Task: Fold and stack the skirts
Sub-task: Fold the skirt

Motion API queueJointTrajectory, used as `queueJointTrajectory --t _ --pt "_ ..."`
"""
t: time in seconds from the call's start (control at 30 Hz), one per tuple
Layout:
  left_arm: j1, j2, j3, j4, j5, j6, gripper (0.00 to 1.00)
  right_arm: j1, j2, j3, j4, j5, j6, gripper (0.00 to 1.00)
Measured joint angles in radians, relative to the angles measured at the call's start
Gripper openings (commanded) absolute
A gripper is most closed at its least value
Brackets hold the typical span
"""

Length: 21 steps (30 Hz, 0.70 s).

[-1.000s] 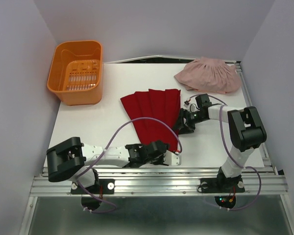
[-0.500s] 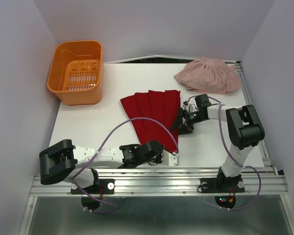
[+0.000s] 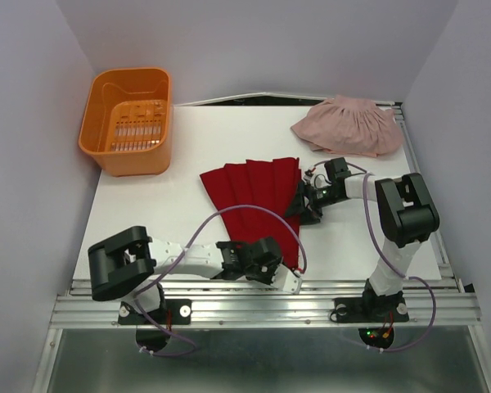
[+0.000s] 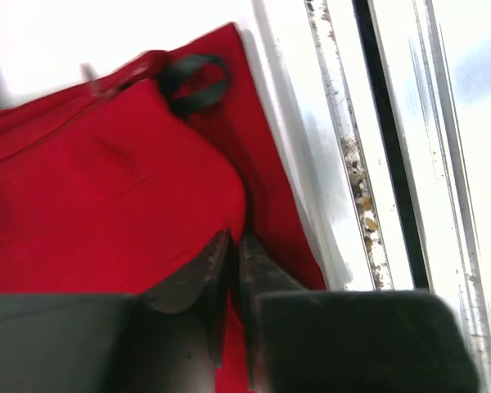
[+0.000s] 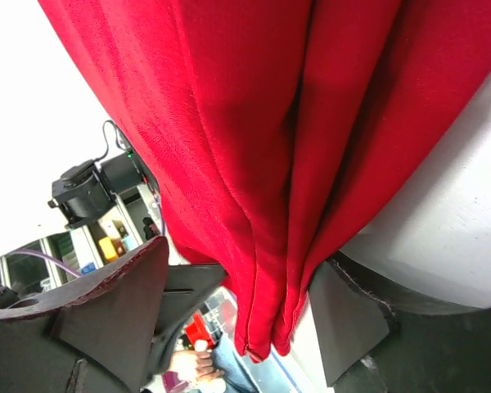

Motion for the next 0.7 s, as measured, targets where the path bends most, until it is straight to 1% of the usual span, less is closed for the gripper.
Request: queueJointTrajectory --t 0.03,0.07,0.1,0.13,0.17,0.27,0.37,0.47,0.6,0.7 --pt "0.0 0.032 0.024 -0.017 0.011 0.006 0.45 0.0 0.003 0.0 0.0 -0.003 0.0 0.69" --pt "0.003 0.053 0.041 -0.031 0.02 0.006 0.51 0.0 0.005 0.0 0.0 -0.004 0.0 0.68" --pt "0.006 0.057 0.048 -0.039 0.027 0.005 0.59 0.0 0.006 0.0 0.0 -0.004 0.0 0.67" --pt "0.009 0.053 0.051 -0.051 0.041 0.003 0.74 0.0 0.006 0.0 0.0 -0.003 0.0 0.66" --pt "0.011 0.043 0.051 -0.058 0.048 0.005 0.76 0.0 0.006 0.0 0.0 -0.002 -0.001 0.65" --pt "0.013 -0.013 0.051 -0.093 0.071 -0.007 0.77 0.0 0.006 0.0 0.0 0.004 0.0 0.6" --pt "0.013 -0.059 0.06 -0.119 0.087 -0.023 0.78 0.0 0.006 0.0 -0.001 0.007 0.0 0.53" --pt "0.013 -0.042 0.069 -0.126 0.089 -0.047 0.8 0.0 0.007 -0.001 0.0 0.008 -0.004 0.41" --pt "0.01 0.012 0.074 -0.126 0.077 -0.076 0.8 0.0 0.007 -0.018 0.003 0.019 -0.016 0.36" --pt "-0.006 0.058 0.08 -0.126 0.059 -0.092 0.78 0.0 0.007 -0.03 0.004 0.019 -0.021 0.33"
